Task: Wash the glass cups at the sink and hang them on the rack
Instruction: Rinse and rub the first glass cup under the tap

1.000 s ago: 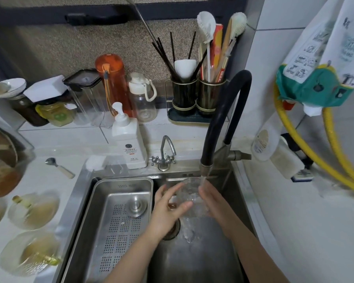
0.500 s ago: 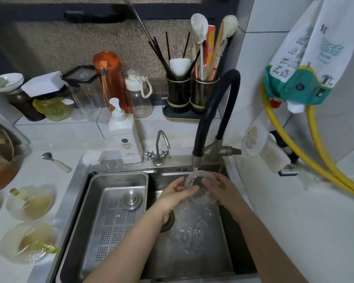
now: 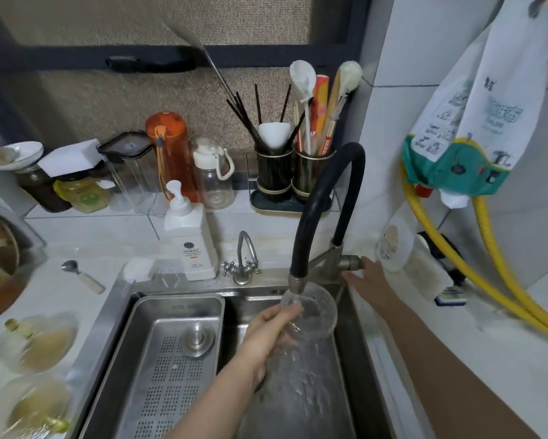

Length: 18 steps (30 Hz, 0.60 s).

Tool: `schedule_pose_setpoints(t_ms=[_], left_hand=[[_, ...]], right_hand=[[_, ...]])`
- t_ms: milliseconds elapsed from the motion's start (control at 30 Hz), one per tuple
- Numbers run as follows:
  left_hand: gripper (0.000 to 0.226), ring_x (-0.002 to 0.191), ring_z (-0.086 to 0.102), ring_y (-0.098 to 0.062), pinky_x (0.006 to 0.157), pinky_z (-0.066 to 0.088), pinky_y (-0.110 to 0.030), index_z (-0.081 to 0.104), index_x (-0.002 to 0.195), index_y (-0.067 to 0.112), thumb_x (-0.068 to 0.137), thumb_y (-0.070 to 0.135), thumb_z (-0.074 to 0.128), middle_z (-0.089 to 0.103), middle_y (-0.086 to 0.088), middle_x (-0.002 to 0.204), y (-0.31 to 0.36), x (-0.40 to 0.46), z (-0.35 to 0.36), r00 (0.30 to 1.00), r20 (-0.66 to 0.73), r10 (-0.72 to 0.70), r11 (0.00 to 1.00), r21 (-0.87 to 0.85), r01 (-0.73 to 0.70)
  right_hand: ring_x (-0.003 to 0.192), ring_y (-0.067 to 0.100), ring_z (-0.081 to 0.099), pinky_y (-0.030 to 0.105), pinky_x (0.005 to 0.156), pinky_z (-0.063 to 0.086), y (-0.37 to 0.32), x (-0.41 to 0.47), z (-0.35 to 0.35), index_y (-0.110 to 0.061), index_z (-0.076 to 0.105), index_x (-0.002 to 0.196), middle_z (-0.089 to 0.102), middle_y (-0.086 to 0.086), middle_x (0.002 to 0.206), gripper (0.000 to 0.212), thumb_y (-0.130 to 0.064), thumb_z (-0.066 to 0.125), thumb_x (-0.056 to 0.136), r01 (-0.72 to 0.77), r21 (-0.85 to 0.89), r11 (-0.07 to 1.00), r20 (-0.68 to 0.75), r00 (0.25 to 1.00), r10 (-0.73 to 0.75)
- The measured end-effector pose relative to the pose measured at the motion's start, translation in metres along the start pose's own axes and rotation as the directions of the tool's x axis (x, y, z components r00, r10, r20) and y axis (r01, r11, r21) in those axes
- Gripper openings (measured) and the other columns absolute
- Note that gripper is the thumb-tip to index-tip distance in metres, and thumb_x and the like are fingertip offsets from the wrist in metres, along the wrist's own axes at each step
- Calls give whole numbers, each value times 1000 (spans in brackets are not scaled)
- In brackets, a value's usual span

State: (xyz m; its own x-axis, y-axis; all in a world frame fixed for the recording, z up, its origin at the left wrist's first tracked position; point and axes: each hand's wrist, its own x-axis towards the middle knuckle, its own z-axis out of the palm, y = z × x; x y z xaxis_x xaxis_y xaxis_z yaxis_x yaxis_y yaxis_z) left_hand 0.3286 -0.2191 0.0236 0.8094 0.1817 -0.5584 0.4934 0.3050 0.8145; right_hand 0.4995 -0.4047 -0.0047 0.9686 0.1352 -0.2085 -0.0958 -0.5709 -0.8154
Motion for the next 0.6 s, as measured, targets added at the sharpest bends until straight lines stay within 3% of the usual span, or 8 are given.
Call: schedule_pose_setpoints(t_ms=[100,200,300,400,500,600], left_hand=[[31,60,56,-5,57,39,-19,70,94,23,72,43,75,68,8,69,-1,0,-2,999,-2,41,999,-30,-41],[23,63,54,-8,62,37,-23,70,91,25,75,41,73,67,10,65,-1,-1,-4,999,11,50,997,-57,-49],[24,63,52,-8,66,36,-25,68,96,26,78,41,71,66,16,60,-5,0,-6,999,-19,37,997,-73,-39],[36,68,55,-9,75,39,-28,65,107,28,77,47,71,67,12,73,-9,-2,-6,999,-35,39,998,-55,-40],[36,70,58,-10,73,40,-27,62,112,30,80,46,67,66,8,80,-12,-5,-7,999,-19,43,998,-51,-44],[36,67,58,-7,66,40,-23,62,117,32,84,46,61,66,11,76,-15,-14,-12,997,12,81,996,-34,-81]], right_hand=[[116,33,51,46,102,43,-2,10,-3,-6,56,118,54,17,123,64,-45,64,67,-19,24,1000,-11,1000,20],[102,33,60,38,85,48,-7,8,-5,0,62,104,64,19,106,27,-12,67,81,-16,44,999,-49,999,18],[99,25,58,25,75,44,-18,-7,-7,-6,61,100,62,9,100,14,0,59,87,20,113,993,-4,1000,-20],[115,24,52,28,92,40,-22,-20,-3,-10,56,115,56,11,122,28,-6,61,88,48,125,991,26,998,-52],[127,19,43,29,101,35,-24,-51,9,-13,46,135,45,4,138,46,-23,60,92,11,176,984,106,994,-30],[121,20,51,41,105,42,-22,-100,30,-25,55,121,54,0,131,34,-44,50,94,-134,301,944,113,988,104]])
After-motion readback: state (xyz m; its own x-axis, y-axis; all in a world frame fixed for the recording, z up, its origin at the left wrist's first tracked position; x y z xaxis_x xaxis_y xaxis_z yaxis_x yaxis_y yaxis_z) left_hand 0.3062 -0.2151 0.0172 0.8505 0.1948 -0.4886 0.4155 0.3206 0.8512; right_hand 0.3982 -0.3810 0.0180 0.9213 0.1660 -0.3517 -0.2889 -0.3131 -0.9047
